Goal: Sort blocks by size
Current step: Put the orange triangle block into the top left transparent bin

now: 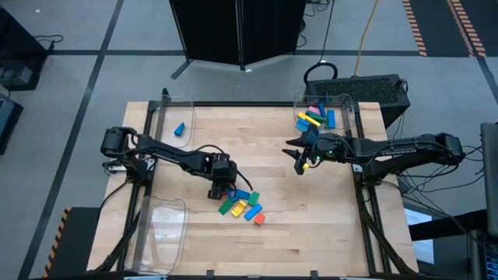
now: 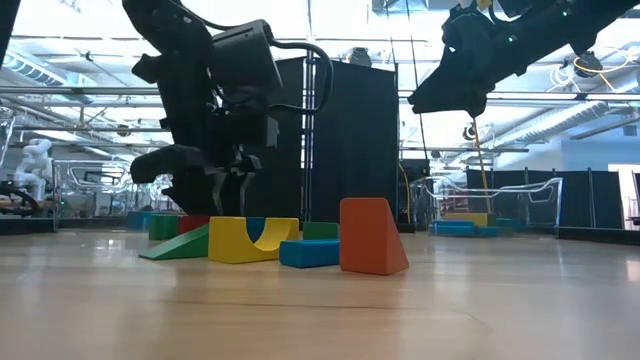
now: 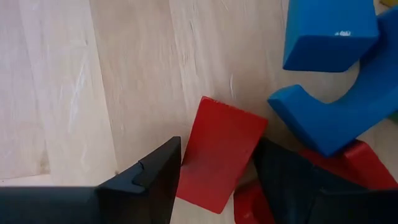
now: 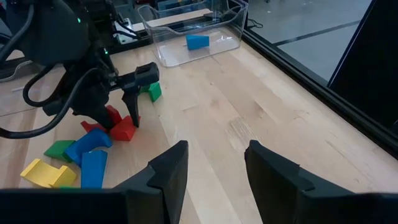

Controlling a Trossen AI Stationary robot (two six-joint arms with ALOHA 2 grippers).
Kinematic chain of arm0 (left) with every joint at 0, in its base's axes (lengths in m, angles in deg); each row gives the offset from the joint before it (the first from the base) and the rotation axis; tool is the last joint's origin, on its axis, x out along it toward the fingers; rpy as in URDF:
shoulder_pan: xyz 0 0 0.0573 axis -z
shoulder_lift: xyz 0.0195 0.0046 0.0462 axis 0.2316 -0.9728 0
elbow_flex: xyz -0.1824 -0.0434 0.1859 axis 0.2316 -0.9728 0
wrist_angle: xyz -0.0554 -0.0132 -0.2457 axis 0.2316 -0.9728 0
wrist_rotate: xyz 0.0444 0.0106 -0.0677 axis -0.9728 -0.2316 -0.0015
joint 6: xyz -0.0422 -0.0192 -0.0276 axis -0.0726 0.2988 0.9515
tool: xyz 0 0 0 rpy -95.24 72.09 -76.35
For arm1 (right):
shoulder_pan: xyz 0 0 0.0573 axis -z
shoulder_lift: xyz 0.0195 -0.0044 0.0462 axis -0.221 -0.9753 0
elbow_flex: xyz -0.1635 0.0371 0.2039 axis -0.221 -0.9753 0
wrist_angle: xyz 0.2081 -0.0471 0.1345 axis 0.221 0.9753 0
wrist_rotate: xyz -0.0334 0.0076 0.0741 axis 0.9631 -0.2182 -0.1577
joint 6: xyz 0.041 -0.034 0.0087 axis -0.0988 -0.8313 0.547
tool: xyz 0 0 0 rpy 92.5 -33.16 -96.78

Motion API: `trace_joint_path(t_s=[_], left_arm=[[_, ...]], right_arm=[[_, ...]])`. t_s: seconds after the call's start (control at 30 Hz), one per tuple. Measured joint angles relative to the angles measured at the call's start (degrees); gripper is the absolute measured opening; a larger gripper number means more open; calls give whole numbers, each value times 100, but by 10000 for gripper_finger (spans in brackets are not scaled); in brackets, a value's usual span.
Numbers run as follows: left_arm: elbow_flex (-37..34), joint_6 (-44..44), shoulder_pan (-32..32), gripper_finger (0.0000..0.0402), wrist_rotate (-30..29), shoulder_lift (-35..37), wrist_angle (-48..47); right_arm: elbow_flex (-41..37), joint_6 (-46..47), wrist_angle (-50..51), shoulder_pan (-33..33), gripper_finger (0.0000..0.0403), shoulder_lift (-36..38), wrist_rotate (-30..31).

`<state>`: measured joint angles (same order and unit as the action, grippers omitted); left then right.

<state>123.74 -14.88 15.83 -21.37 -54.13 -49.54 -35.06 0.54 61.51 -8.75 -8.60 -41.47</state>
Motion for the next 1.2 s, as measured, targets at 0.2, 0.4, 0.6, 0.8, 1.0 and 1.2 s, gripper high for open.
trace_joint_path(t_s=[0.2, 0.4, 0.6, 0.8, 1.0, 1.2], left_arm=[[-9, 138, 2, 185, 17, 2, 72], [-11, 295, -11, 139, 17, 4, 81], [-11, 475, -24, 133, 13, 26, 129], [-24, 809, -150, 132, -7, 346, 83], [-18, 1047, -423, 131, -188, 1034, -297], [-16, 1326, -843, 131, -807, 1863, -1186]], right_arm=[[0, 0, 0, 0, 153, -1, 0], [0, 0, 0, 0, 153, -1, 0], [0, 0, 0, -2, 153, -1, -2], [0, 0, -2, -92, 153, -1, -2], [0, -8, -2, -164, 153, -1, -3], [0, -24, -2, -164, 153, -1, -2]])
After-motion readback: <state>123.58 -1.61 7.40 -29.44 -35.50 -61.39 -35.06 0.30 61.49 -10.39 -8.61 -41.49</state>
